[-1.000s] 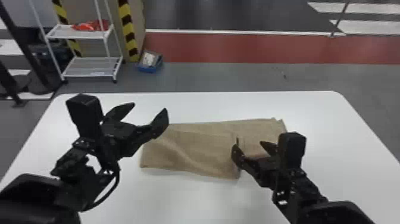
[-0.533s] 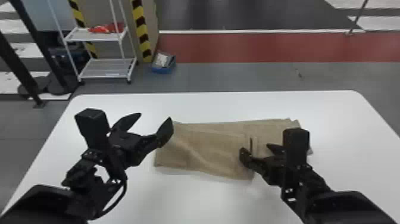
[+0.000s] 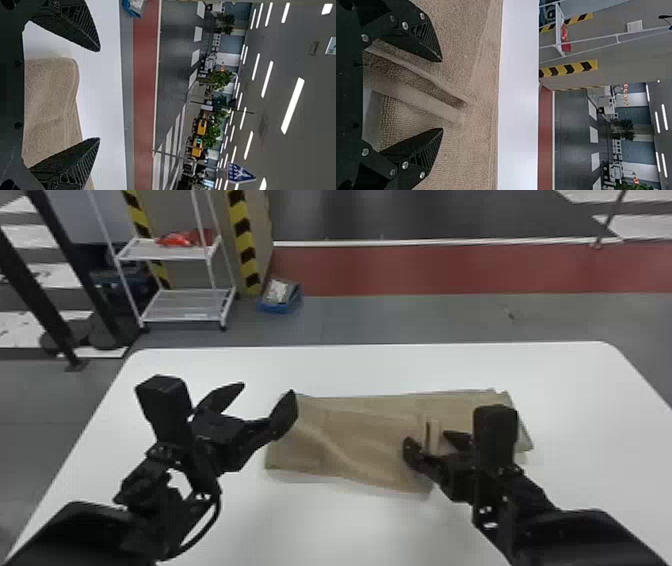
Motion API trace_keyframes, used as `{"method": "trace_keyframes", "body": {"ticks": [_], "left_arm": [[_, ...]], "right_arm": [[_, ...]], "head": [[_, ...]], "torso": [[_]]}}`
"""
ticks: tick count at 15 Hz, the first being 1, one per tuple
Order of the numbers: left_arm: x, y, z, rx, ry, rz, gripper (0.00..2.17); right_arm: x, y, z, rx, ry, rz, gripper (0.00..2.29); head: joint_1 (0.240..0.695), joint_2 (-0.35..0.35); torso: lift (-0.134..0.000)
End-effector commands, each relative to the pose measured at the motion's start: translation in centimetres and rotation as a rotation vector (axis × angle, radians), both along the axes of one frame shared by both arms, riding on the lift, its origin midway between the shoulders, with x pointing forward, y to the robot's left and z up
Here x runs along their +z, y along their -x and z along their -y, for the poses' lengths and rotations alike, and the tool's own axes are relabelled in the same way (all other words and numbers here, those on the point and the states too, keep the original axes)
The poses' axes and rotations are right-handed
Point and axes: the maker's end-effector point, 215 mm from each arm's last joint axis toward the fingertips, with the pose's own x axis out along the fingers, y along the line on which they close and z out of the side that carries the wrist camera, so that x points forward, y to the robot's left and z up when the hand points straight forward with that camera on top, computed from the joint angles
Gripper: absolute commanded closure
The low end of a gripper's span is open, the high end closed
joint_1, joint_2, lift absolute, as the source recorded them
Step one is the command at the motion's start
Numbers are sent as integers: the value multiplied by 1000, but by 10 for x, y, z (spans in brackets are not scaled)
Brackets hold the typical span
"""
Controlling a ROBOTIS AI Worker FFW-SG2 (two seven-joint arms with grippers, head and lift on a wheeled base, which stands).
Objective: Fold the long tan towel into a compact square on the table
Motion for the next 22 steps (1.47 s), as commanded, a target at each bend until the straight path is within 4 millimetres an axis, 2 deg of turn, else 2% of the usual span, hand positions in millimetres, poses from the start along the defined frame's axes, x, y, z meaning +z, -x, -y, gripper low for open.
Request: {"method": "trace_keyframes", "body": {"ticks": [1,4,8,11,14,17,18,20,21,22], "left_arm": [[-1,0,-1,1,0,-3,87],[-5,1,-1,0,-1,-9,87],[-7,2,-1,-2,-1,-14,87],[-9,2,0,-4,-1,-17,87],[-9,2,0,-3,-1,-17,87],[-10,3,1,-5,-1,-19,87],[-10,3,1,-5,-1,-19,87],[-10,3,1,-5,-1,-19,87],[-11,3,1,-5,-1,-20,87],[-12,3,1,-6,-1,-22,87]], "right_arm": [[2,-2,-4,7,0,3,390],[2,-1,-9,16,6,4,414],[0,0,-9,17,12,0,586],[2,1,-11,19,8,4,589],[5,2,-11,20,8,11,738],[6,3,-13,21,5,14,748],[9,3,-13,21,4,21,950],[15,1,-12,19,4,35,998],[16,0,-12,20,2,39,1153],[22,-2,-12,18,-1,57,1156]], "head": [[695,51],[695,57],[695,62],[695,62],[695,63],[695,63],[695,63],[695,64],[695,64],[695,64]], "torso": [[-125],[-125],[-125],[-125],[-125],[-125],[-125],[-125],[-125],[-125]]}}
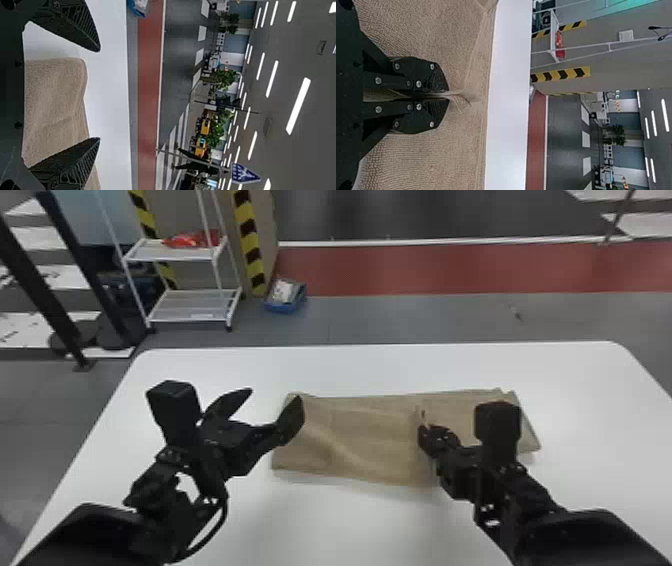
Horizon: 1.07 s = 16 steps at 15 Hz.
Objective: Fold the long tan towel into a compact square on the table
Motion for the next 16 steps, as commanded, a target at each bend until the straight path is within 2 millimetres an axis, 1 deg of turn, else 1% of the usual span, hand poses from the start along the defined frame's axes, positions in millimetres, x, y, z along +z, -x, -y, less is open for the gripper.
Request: {"method": "trace_keyframes", "body": {"ticks": [1,2,4,5,6,7,9,11,12,14,16], "left_arm": [[-1,0,0,-1,0,-2,87],[-2,0,-1,1,-1,-4,87],[-1,-1,-3,5,0,2,87],[2,-2,-5,11,2,11,87],[6,-2,-7,18,2,27,87],[9,-4,-11,28,5,40,87],[17,-12,-32,83,10,109,87],[19,-19,-60,145,8,162,83],[21,-20,-74,182,6,188,83],[20,-20,-91,216,7,198,83],[16,-18,-94,219,4,192,87]], "right_arm": [[11,-5,1,-5,-8,34,1156],[17,-6,2,-6,-11,46,1156],[46,-15,-4,8,-32,103,1156],[65,-20,-6,18,-43,134,1153],[83,-24,-4,17,-46,166,1153],[91,-28,1,8,-44,173,1153],[91,-34,25,-31,-38,152,1153],[91,-36,40,-44,-43,150,1153],[88,-37,45,-53,-50,144,1153],[73,-39,46,-50,-59,116,1153],[67,-42,47,-51,-58,105,1153]], "head": [[695,64],[695,63],[695,62],[695,64],[695,68],[695,72],[695,73],[695,71],[695,74],[695,83],[695,101]], "torso": [[-125],[-125],[-125],[-125],[-125],[-125],[-125],[-125],[-125],[-125],[-125]]}}
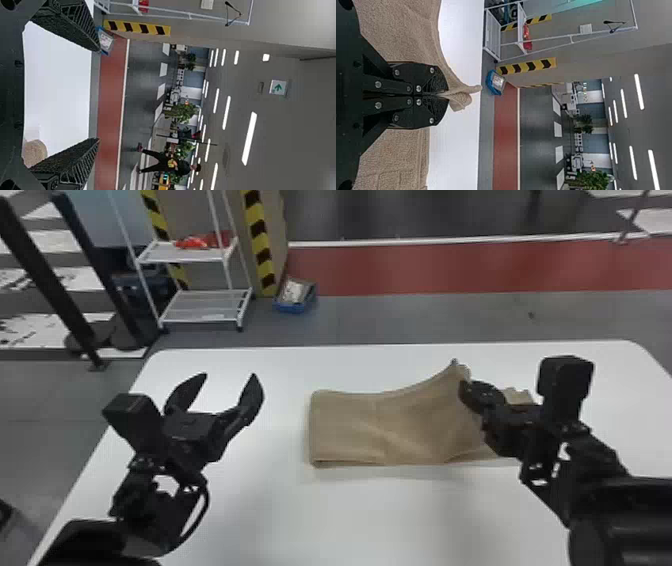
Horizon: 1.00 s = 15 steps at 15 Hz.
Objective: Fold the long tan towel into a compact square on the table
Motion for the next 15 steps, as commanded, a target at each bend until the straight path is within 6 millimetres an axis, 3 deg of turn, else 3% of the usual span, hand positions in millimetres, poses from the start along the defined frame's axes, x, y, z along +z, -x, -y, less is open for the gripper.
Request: {"method": "trace_keyframes", "body": {"ticks": [1,4,6,8,11,15], "left_arm": [[-4,2,-3,3,-2,-8,87],[-4,2,-4,0,0,-9,87],[-5,2,-4,0,-2,-12,87],[-5,2,-3,-3,-3,-14,87],[-5,2,0,-7,-4,-14,87],[-13,3,-3,-4,-6,-28,87]], "right_arm": [[-5,-1,1,-2,-2,-10,1153],[0,2,19,-25,-23,-11,1153],[15,8,53,-82,-33,-2,1153],[23,4,72,-115,-43,6,1153],[-3,-3,68,-111,-49,-36,1153],[-7,-14,68,-109,-58,-49,1153]], "head": [[695,104],[695,105],[695,93],[695,71],[695,36],[695,35]], "torso": [[-125],[-125],[-125],[-125],[-125],[-125]]}}
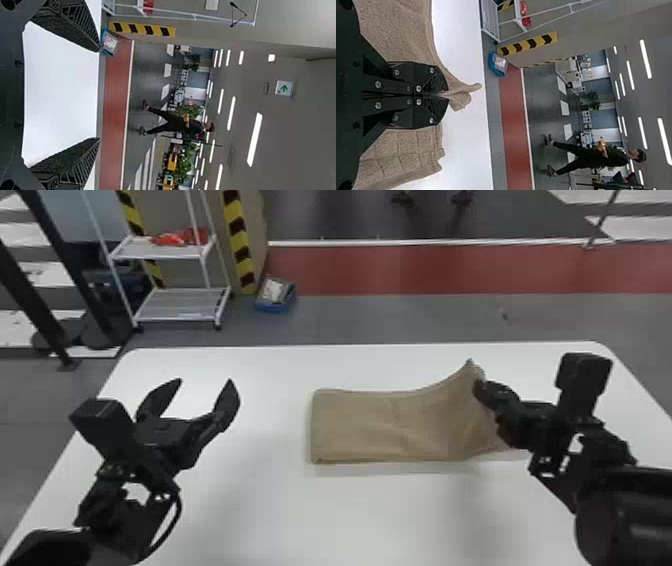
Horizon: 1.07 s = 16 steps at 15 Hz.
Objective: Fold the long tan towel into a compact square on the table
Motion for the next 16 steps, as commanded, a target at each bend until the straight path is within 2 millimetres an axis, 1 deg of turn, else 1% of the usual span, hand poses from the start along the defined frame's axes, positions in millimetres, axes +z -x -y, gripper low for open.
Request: {"method": "trace_keyframes", "body": {"ticks": [1,2,3,4,5,6,7,8,9,10,13,16], "left_arm": [[-3,0,0,-1,-1,-5,87],[-3,0,1,-2,0,-5,87],[-3,0,1,-2,0,-5,87],[-5,0,1,-2,1,-8,87],[-7,0,1,-2,1,-10,87],[-8,0,2,-3,0,-12,87],[-10,-1,4,-7,3,-16,87],[-11,-2,5,-10,3,-17,87],[-11,-1,8,-14,4,-17,87],[-11,-1,8,-15,4,-17,87],[-14,0,6,-14,2,-23,87],[-17,-1,9,-19,3,-29,87]], "right_arm": [[-1,0,-2,6,-21,-7,1153],[10,2,1,2,-26,9,1153],[21,3,16,-22,-32,20,1153],[25,3,32,-50,-38,12,1153],[24,5,47,-76,-44,6,1153],[26,4,55,-89,-55,10,1153],[18,3,56,-92,-58,-3,1153],[5,-1,55,-93,-66,-32,971],[-7,-5,56,-93,-73,-59,424],[-17,-6,57,-95,-77,-85,19],[-25,1,69,-109,-63,-110,-1],[-33,15,90,-115,-44,-176,80]], "head": [[695,35],[695,36],[695,37],[695,36],[695,21],[695,9],[695,-1],[695,-12],[695,-19],[695,-23],[695,-32],[695,-41]], "torso": [[-125],[-125],[-125],[-125],[-125],[-125],[-125],[-125],[-125],[-125],[-125],[-125]]}}
